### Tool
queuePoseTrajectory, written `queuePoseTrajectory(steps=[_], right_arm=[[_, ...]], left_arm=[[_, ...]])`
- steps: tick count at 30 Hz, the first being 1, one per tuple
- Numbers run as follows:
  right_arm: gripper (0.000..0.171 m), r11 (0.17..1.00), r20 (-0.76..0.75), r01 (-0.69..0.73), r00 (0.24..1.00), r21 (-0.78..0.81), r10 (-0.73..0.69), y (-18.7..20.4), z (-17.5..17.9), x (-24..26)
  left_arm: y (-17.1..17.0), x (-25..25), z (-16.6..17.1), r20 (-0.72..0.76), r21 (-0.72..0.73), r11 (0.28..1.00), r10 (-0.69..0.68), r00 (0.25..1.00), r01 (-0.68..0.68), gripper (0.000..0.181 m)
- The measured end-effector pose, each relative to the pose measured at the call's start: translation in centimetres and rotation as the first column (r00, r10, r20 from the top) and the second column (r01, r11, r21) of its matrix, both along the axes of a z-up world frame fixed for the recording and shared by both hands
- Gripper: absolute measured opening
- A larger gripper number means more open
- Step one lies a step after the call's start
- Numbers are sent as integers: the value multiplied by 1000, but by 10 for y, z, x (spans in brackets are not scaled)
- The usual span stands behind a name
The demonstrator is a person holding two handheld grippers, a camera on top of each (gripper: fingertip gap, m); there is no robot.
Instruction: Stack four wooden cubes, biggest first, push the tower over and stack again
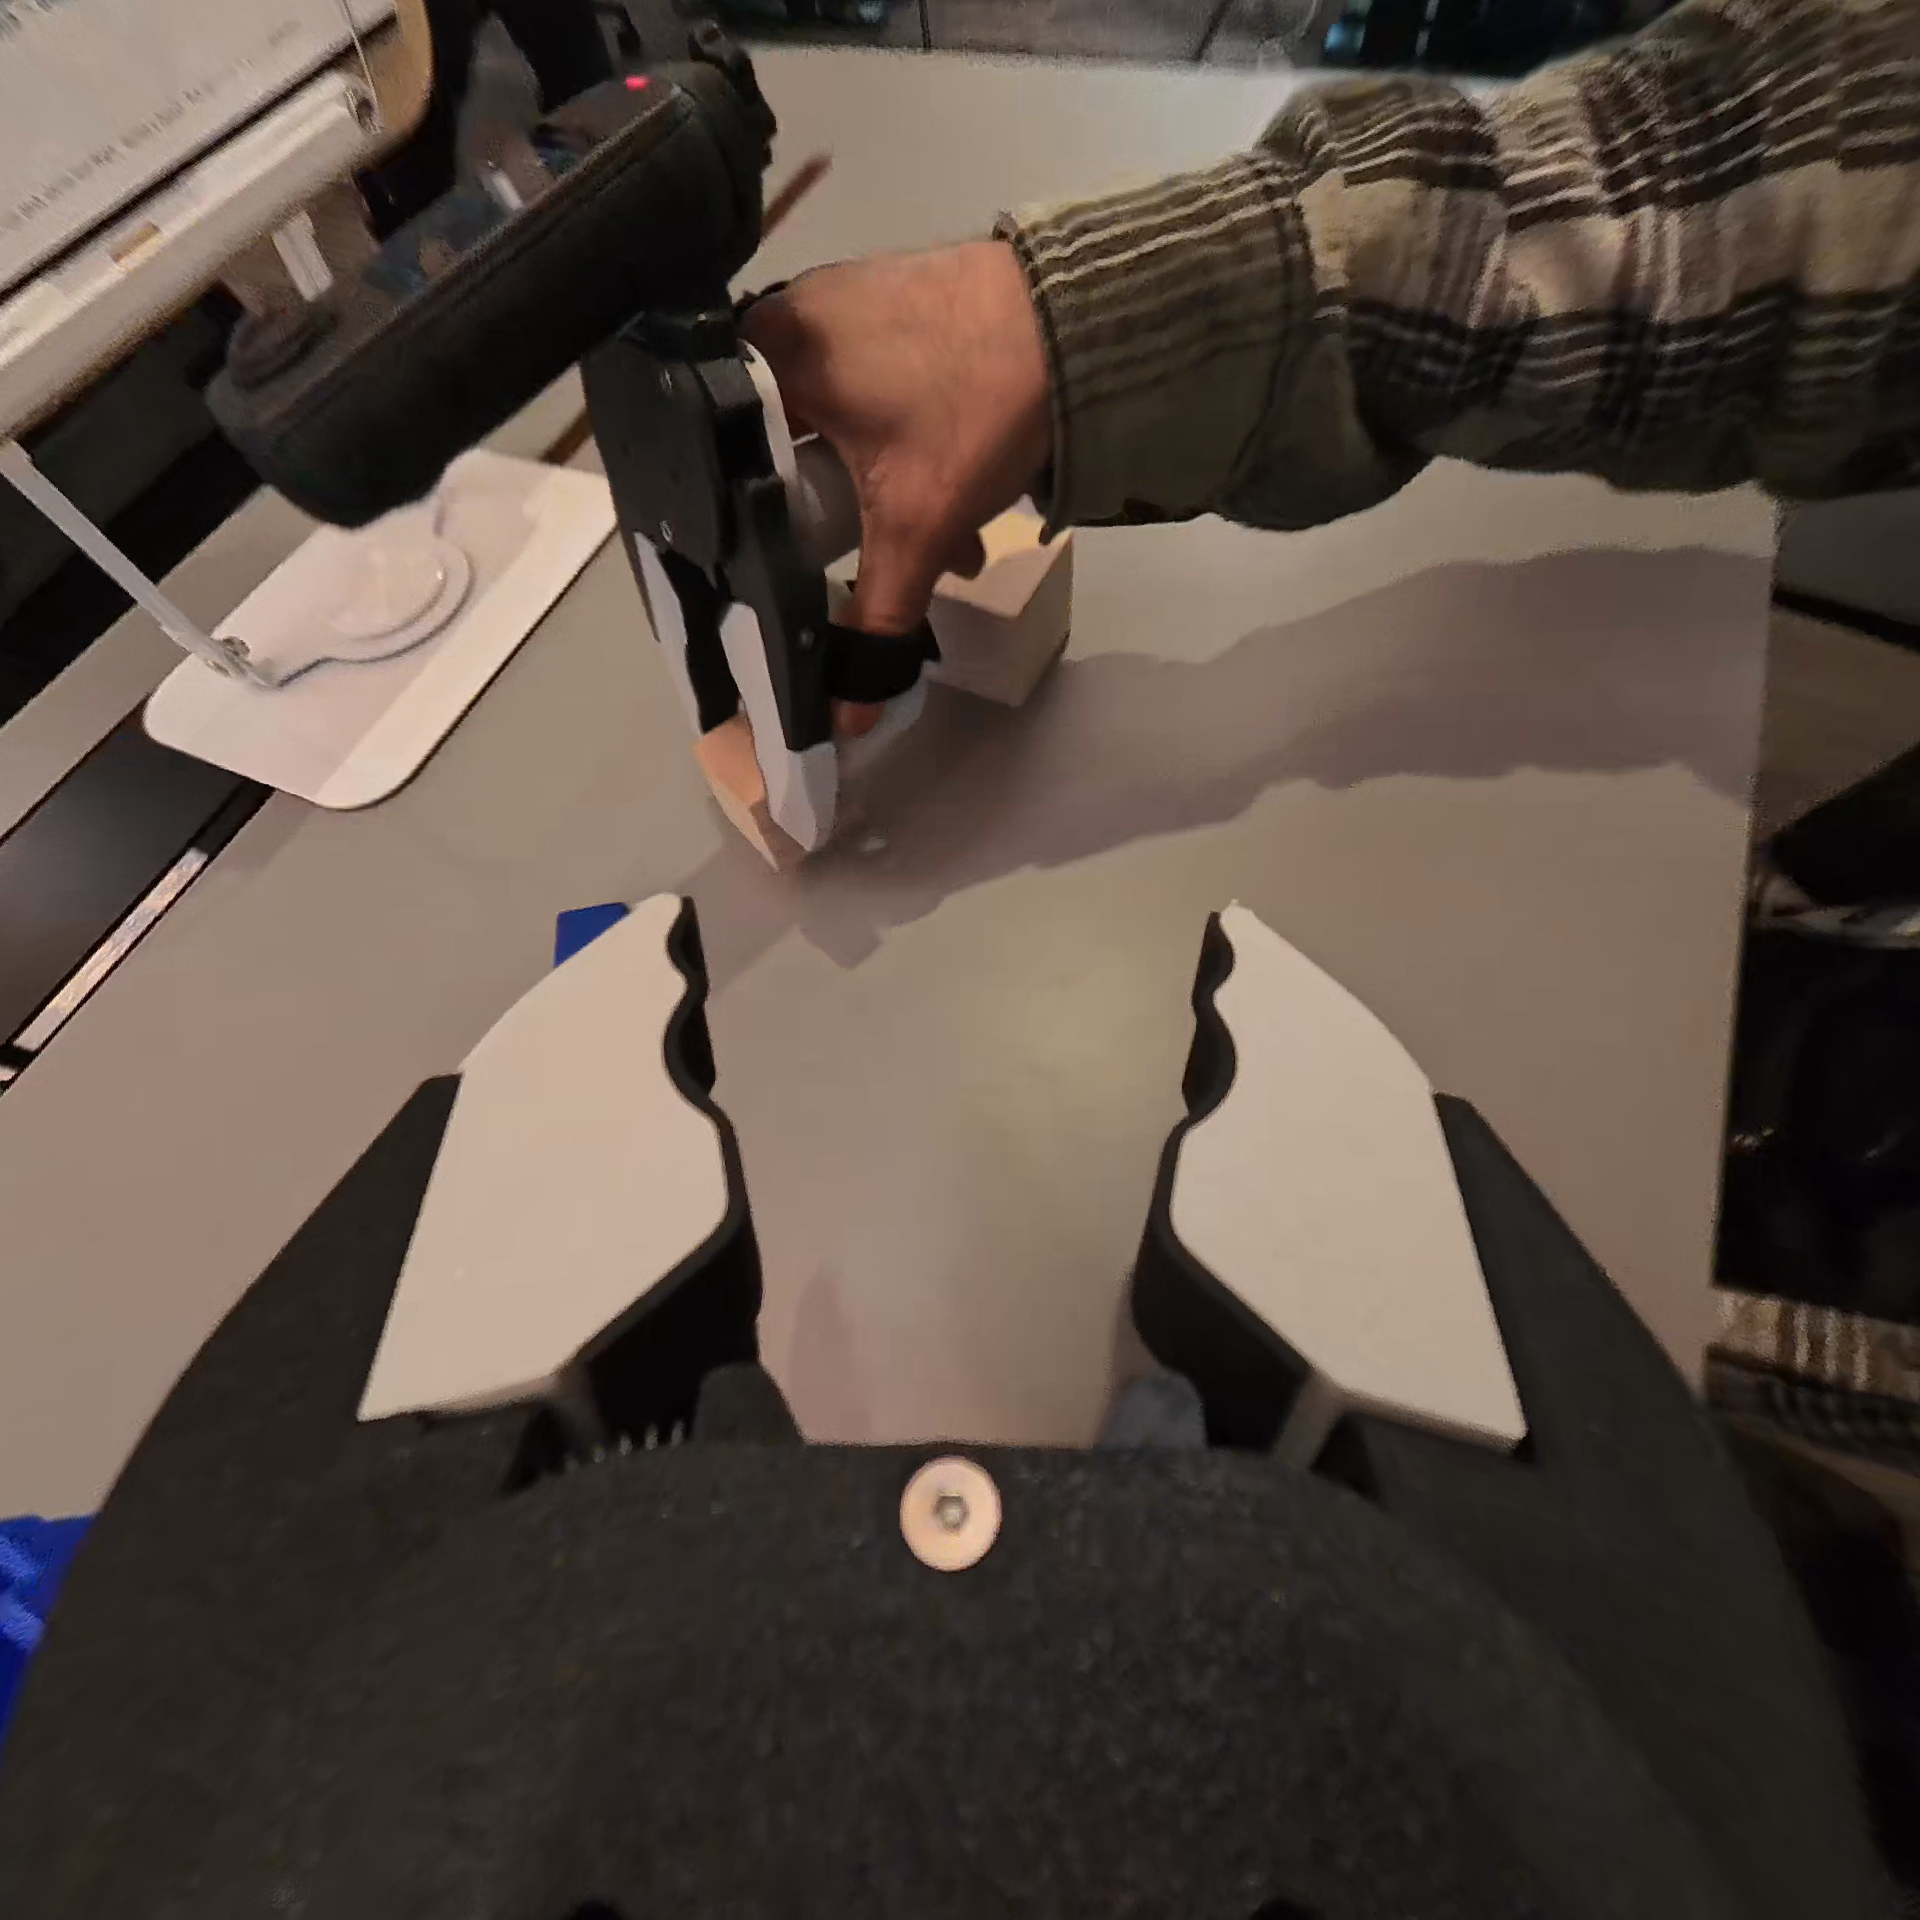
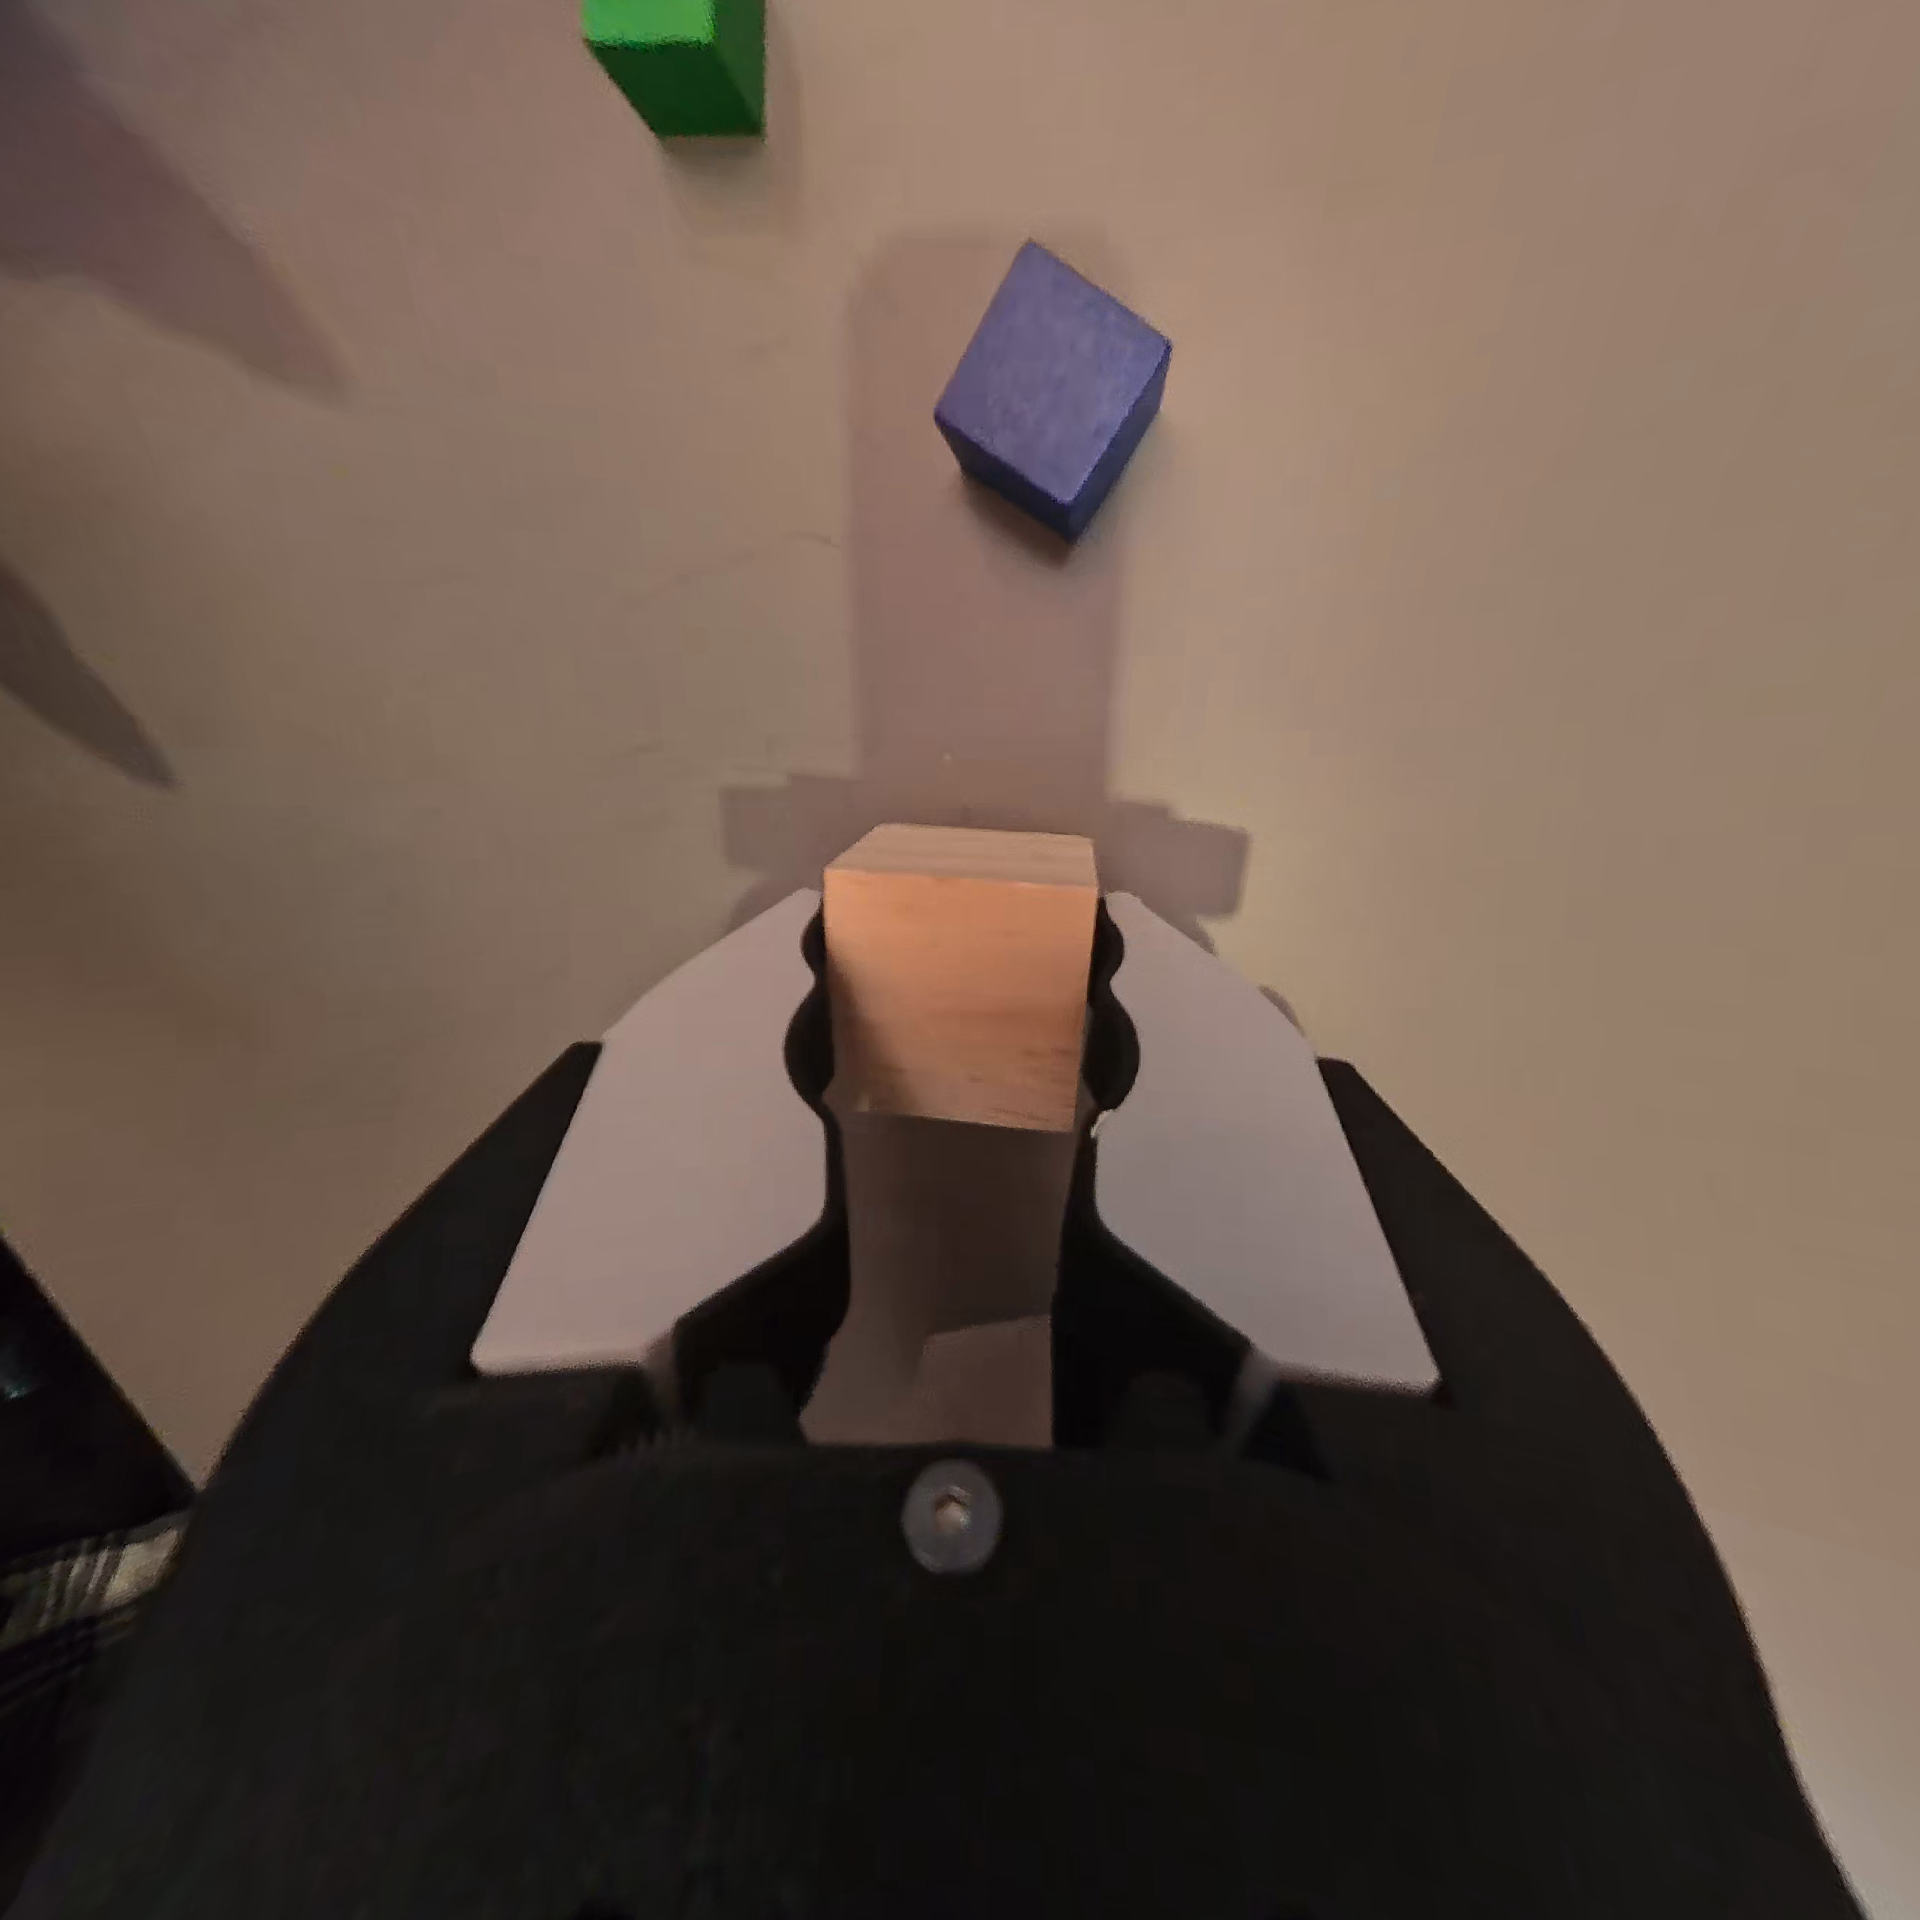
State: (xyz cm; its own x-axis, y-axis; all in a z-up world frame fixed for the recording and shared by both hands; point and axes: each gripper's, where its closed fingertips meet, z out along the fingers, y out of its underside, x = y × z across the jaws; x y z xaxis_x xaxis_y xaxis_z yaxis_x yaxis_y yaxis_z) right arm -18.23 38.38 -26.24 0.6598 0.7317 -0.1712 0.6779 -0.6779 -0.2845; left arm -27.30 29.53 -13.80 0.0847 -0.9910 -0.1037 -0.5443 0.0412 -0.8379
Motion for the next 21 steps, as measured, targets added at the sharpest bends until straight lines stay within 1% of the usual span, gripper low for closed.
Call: queuePoseTrajectory(steps=[2, 5, 7, 9, 12, 15, 18, 21], right_arm=[[45, 998, 10, -34, 999, 48, 34, 0, 20, 9], [45, 988, 66, -121, 991, 91, 116, -13, 50, 37], [46, 977, 111, -196, 976, 90, 185, -28, 63, 61], [46, 967, 146, -241, 963, 77, 228, -42, 70, 84], [45, 957, 123, -282, 954, 69, 273, -57, 71, 104], [46, 946, 87, -316, 947, 74, 310, -67, 65, 108], [46, 934, 101, -351, 934, 62, 344, -72, 55, 108], [46, 928, 119, -371, 924, 47, 363, -73, 45, 108]], left_arm=[[-13, -4, 11, 70, -16, 1000, 0, 998, 2, 87], [-32, -9, 26, 180, -41, 999, -20, 983, 28, 82], [-41, -12, 32, 201, -59, 997, -32, 979, 45, 81], [-42, -17, 35, 203, -49, 998, -14, 979, 25, 81], [-42, -21, 34, 208, -67, 997, -13, 978, 27, 82], [-37, -21, 34, 221, -83, 996, 1, 975, 17, 82], [-35, -19, 35, 227, -79, 997, 5, 974, 13, 81], [-34, -19, 31, 201, -51, 999, 13, 980, -2, 81]])
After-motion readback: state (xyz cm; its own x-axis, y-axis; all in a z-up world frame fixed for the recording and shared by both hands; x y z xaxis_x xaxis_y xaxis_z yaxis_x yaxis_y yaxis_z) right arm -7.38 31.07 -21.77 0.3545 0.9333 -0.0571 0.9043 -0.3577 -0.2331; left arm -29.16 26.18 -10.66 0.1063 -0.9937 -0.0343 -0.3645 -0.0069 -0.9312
